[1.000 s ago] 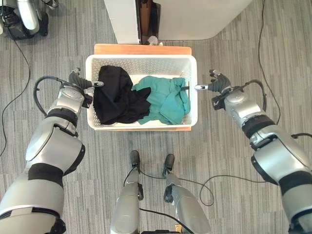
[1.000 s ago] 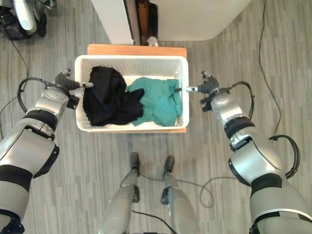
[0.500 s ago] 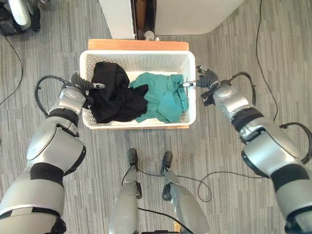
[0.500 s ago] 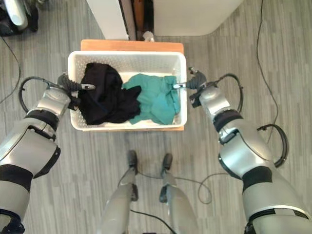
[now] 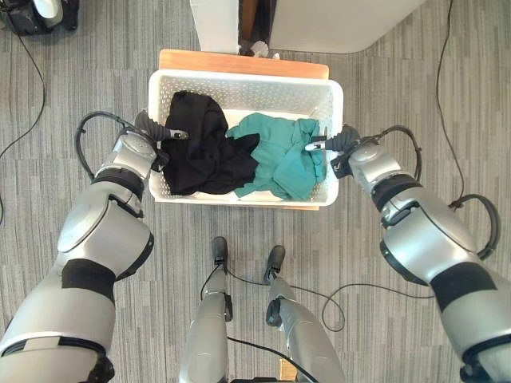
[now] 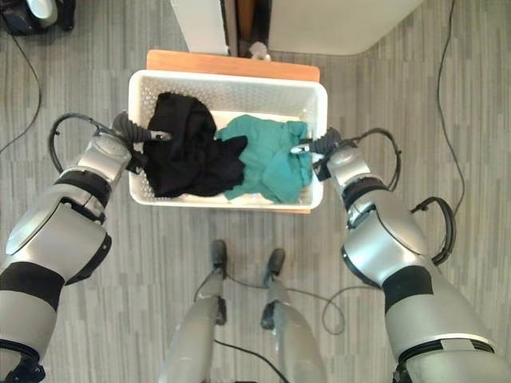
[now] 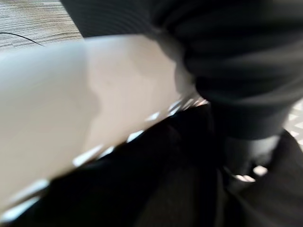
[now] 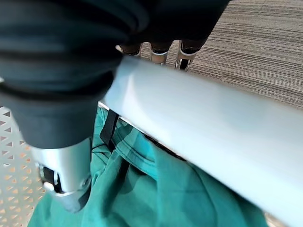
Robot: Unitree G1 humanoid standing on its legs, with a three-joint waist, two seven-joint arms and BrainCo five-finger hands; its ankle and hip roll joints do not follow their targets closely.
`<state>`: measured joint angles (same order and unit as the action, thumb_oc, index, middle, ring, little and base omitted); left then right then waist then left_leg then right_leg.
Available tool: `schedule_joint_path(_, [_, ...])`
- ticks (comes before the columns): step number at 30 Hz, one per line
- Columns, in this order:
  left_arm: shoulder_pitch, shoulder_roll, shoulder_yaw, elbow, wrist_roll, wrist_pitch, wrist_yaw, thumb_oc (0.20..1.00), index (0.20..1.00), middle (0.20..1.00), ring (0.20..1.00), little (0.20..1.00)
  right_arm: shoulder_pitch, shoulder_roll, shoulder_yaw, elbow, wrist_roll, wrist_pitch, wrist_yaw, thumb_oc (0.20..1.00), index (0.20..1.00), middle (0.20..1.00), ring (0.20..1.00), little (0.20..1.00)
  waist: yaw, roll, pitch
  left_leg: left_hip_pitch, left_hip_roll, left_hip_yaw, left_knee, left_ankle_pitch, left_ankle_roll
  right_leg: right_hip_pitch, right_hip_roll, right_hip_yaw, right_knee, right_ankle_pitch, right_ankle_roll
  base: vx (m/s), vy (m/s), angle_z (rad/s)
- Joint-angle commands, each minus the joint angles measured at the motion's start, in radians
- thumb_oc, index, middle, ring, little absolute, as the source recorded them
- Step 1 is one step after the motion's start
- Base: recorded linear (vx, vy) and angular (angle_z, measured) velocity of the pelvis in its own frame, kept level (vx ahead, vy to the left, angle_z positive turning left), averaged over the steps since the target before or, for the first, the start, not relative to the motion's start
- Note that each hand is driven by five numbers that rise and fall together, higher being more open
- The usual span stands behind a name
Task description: Grab the laundry basket,head to the washer,open it,put in the laundry and shut it.
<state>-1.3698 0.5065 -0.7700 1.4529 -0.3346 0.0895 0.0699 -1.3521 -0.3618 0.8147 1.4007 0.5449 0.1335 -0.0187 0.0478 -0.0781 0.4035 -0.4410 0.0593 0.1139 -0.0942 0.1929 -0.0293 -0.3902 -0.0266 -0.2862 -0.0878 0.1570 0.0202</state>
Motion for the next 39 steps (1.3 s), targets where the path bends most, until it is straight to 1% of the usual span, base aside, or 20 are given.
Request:
schedule_joint_path(1, [-0.020, -0.047, -0.074, 0.120, 0.100, 0.018, -0.032, 0.200, 0.200, 0.200, 0.200, 0.200, -0.018, 0.044, 0.007, 0.105, 0.003, 0.019, 0.019, 0.667, 0.667, 0.667, 0.667, 0.667, 0.008, 0.004, 0.009, -0.014, 0.017, -0.050, 0.007, -0.028, -0.072, -0.005, -0.071, -0.020, 0.001, 0.017, 0.133, 0.00, 0.000, 0.00])
schedule_joint_path(2, [-0.013, -0.057, -0.086, 0.118, 0.124, 0.024, -0.037, 0.200, 0.200, 0.200, 0.200, 0.200, -0.008, 0.049, 0.006, 0.110, -0.002, 0.021, 0.024, 0.385, 0.385, 0.385, 0.385, 0.385, 0.008, 0.007, 0.007, -0.015, 0.016, -0.052, 0.007, -0.028, -0.071, -0.005, -0.072, -0.020, 0.001, 0.017, 0.131, 0.00, 0.000, 0.00])
schedule_joint_path(3, [-0.004, -0.063, -0.101, 0.110, 0.150, 0.018, -0.037, 0.200, 0.200, 0.200, 0.200, 0.200, -0.003, 0.051, 0.008, 0.116, 0.001, 0.022, 0.023, 0.435, 0.435, 0.435, 0.435, 0.435, 0.007, 0.008, 0.003, -0.012, 0.015, -0.052, 0.007, -0.029, -0.071, -0.003, -0.071, -0.018, 0.001, 0.016, 0.131, 0.00, 0.000, 0.00])
schedule_joint_path(4, [-0.001, -0.064, -0.114, 0.108, 0.171, 0.016, -0.043, 0.200, 0.200, 0.200, 0.200, 0.200, 0.001, 0.053, 0.010, 0.115, -0.006, 0.021, 0.027, 0.435, 0.435, 0.435, 0.435, 0.435, 0.006, 0.010, 0.001, -0.010, 0.015, -0.052, 0.007, -0.029, -0.070, -0.002, -0.071, -0.015, 0.001, 0.016, 0.130, 0.00, 0.000, 0.00])
schedule_joint_path(5, [0.008, -0.068, -0.124, 0.105, 0.196, 0.018, -0.046, 0.200, 0.200, 0.200, 0.200, 0.200, 0.006, 0.055, 0.011, 0.111, -0.010, 0.018, 0.025, 0.200, 0.200, 0.200, 0.200, 0.200, 0.004, 0.011, -0.003, -0.007, 0.013, -0.052, 0.007, -0.031, -0.070, 0.000, -0.071, -0.014, 0.001, 0.015, 0.129, 0.00, 0.000, 0.00])
schedule_joint_path(10, [0.040, -0.084, -0.122, 0.102, 0.239, 0.017, -0.013, 0.200, 0.200, 0.200, 0.200, 0.200, 0.025, 0.053, -0.014, 0.108, 0.011, 0.002, 0.001, 0.200, 0.200, 0.200, 0.200, 0.200, -0.001, 0.019, -0.017, 0.019, 0.011, -0.048, 0.007, -0.042, -0.067, 0.023, -0.074, -0.006, 0.001, 0.008, 0.128, -0.01, 0.006, 0.00])
schedule_joint_path(11, [0.043, -0.082, -0.121, 0.100, 0.238, 0.015, -0.007, 0.200, 0.200, 0.200, 0.200, 0.200, 0.029, 0.048, -0.023, 0.102, 0.021, 0.002, -0.002, 0.200, 0.200, 0.200, 0.200, 0.200, -0.004, 0.018, -0.019, 0.011, 0.005, -0.044, 0.007, -0.020, -0.058, 0.017, -0.081, -0.013, 0.001, 0.024, 0.120, -0.06, 0.025, -0.01])
schedule_joint_path(18, [0.068, -0.012, -0.097, -0.006, 0.183, -0.026, 0.037, 0.200, 0.200, 0.200, 0.200, 0.200, 0.087, -0.054, -0.073, -0.027, 0.106, -0.009, -0.023, 0.200, 0.200, 0.200, 0.200, 0.200, -0.007, 0.029, -0.056, 0.087, 0.004, -0.033, 0.007, -0.050, -0.053, 0.090, -0.088, -0.007, 0.001, 0.006, 0.123, 0.03, -0.001, -0.02])
schedule_joint_path(22, [0.185, 0.109, -0.050, -0.311, 0.114, -0.065, 0.046, 0.200, 0.200, 0.200, 0.200, 0.200, 0.246, -0.225, -0.129, -0.366, 0.123, -0.017, -0.024, 0.200, 0.200, 0.200, 0.200, 0.200, -0.014, 0.041, -0.088, 0.177, 0.000, -0.010, 0.007, -0.084, -0.042, 0.167, -0.097, -0.001, 0.001, -0.018, 0.122, 0.08, 0.009, -0.02])
schedule_joint_path(23, [0.281, 0.188, -0.012, -0.569, 0.097, -0.071, 0.032, 0.200, 0.200, 0.200, 0.200, 0.200, 0.370, -0.328, -0.187, -0.569, 0.114, -0.017, -0.016, 0.200, 0.200, 0.200, 0.200, 0.200, -0.021, 0.050, -0.106, 0.222, -0.003, 0.002, 0.007, -0.103, -0.037, 0.204, -0.102, 0.002, 0.001, -0.029, 0.123, 0.09, 0.021, -0.13])
schedule_joint_path(24, [0.283, 0.189, -0.011, -0.572, 0.097, -0.069, 0.032, 0.200, 0.200, 0.200, 0.200, 0.200, 0.373, -0.329, -0.189, -0.572, 0.114, -0.016, -0.017, 0.200, 0.200, 0.200, 0.200, 0.200, -0.022, 0.049, -0.108, 0.219, -0.004, 0.002, 0.007, -0.101, -0.036, 0.201, -0.103, 0.001, 0.001, -0.027, 0.122, 0.10, 0.020, -0.05])
schedule_joint_path(25, [0.329, 0.212, 0.009, -0.668, 0.096, -0.072, 0.027, 0.200, 0.200, 0.200, 0.200, 0.200, 0.433, -0.373, -0.219, -0.660, 0.111, -0.021, -0.010, 0.200, 0.200, 0.200, 0.200, 0.200, -0.025, 0.053, -0.116, 0.241, -0.004, 0.005, 0.007, -0.111, -0.035, 0.221, -0.104, 0.002, 0.001, -0.034, 0.122, 0.12, 0.011, -0.01])
schedule_joint_path(26, [0.439, 0.254, 0.068, -0.860, 0.089, -0.075, 0.006, 0.200, 0.200, 0.200, 0.200, 0.200, 0.598, -0.474, -0.309, -0.845, 0.110, -0.034, 0.014, 0.200, 0.200, 0.200, 0.200, 0.200, -0.035, 0.062, -0.142, 0.289, -0.008, 0.014, 0.007, -0.130, -0.031, 0.265, -0.108, 0.002, 0.001, -0.047, 0.121, 0.12, 0.011, 0.00])
schedule_joint_path(27, [0.441, 0.254, 0.068, -0.863, 0.090, -0.073, 0.006, 0.200, 0.200, 0.200, 0.200, 0.200, 0.604, -0.475, -0.313, -0.849, 0.109, -0.032, 0.013, 0.200, 0.200, 0.200, 0.200, 0.200, -0.035, 0.062, -0.145, 0.286, -0.009, 0.014, 0.007, -0.127, -0.030, 0.262, -0.109, 0.002, 0.001, -0.046, 0.121, 0.15, 0.015, -0.01])
schedule_joint_path(29, [0.551, 0.297, 0.100, -1.038, 0.074, -0.080, -0.037, 0.200, 0.200, 0.200, 0.200, 0.200, 0.819, -0.614, -0.432, -1.000, 0.105, -0.045, 0.066, 0.200, 0.200, 0.200, 0.200, 0.200, -0.047, 0.077, -0.184, 0.344, -0.015, 0.018, 0.007, -0.148, -0.030, 0.313, -0.110, 0.006, 0.001, -0.061, 0.126, 0.14, 0.002, -0.07])
schedule_joint_path(30, [0.551, 0.296, 0.099, -1.039, 0.075, -0.079, -0.037, 0.200, 0.200, 0.200, 0.200, 0.200, 0.824, -0.614, -0.436, -1.003, 0.105, -0.044, 0.066, 0.200, 0.200, 0.200, 0.200, 0.200, -0.046, 0.077, -0.186, 0.341, -0.015, 0.017, 0.007, -0.145, -0.029, 0.310, -0.111, 0.006, 0.001, -0.059, 0.126, 0.11, -0.013, -0.07])
schedule_joint_path(33, [0.585, 0.331, 0.075, -1.133, 0.063, -0.072, -0.090, 0.200, 0.200, 0.200, 0.200, 0.200, 1.016, -0.727, -0.546, -1.133, 0.119, -0.032, 0.127, 0.200, 0.200, 0.200, 0.200, 0.200, -0.063, 0.087, -0.226, 0.384, -0.017, 0.029, 0.007, -0.159, -0.030, 0.343, -0.111, 0.012, 0.001, -0.068, 0.130, 0.08, -0.015, -0.04])
schedule_joint_path(34, [0.585, 0.331, 0.074, -1.133, 0.063, -0.072, -0.090, 0.200, 0.200, 0.200, 0.200, 0.200, 1.018, -0.727, -0.548, -1.134, 0.119, -0.032, 0.127, 0.200, 0.200, 0.200, 0.200, 0.200, -0.062, 0.087, -0.226, 0.384, -0.017, 0.029, 0.007, -0.159, -0.030, 0.343, -0.111, 0.012, 0.001, -0.068, 0.130, 0.07, -0.012, -0.19])
schedule_joint_path(35, [0.593, 0.326, 0.047, -1.164, 0.055, -0.073, -0.113, 0.200, 0.200, 0.200, 0.200, 0.200, 1.116, -0.769, -0.600, -1.184, 0.135, -0.032, 0.156, 0.200, 0.200, 0.200, 0.200, 0.200, -0.077, 0.095, -0.244, 0.400, -0.015, 0.040, 0.007, -0.166, -0.030, 0.349, -0.112, 0.026, 0.001, -0.072, 0.133, 0.05, -0.022, -0.20])
schedule_joint_path(39, [0.588, 0.294, -0.006, -1.186, 0.033, -0.067, -0.144, 0.200, 0.200, 0.200, 0.200, 0.200, 1.301, -0.822, -0.720, -1.292, 0.165, -0.030, 0.195, 0.200, 0.200, 0.200, 0.200, 0.200, -0.110, 0.110, -0.272, 0.425, -0.006, 0.069, 0.007, -0.174, -0.030, 0.348, -0.107, 0.060, 0.001, -0.074, 0.137, 0.05, -0.026, -0.28])
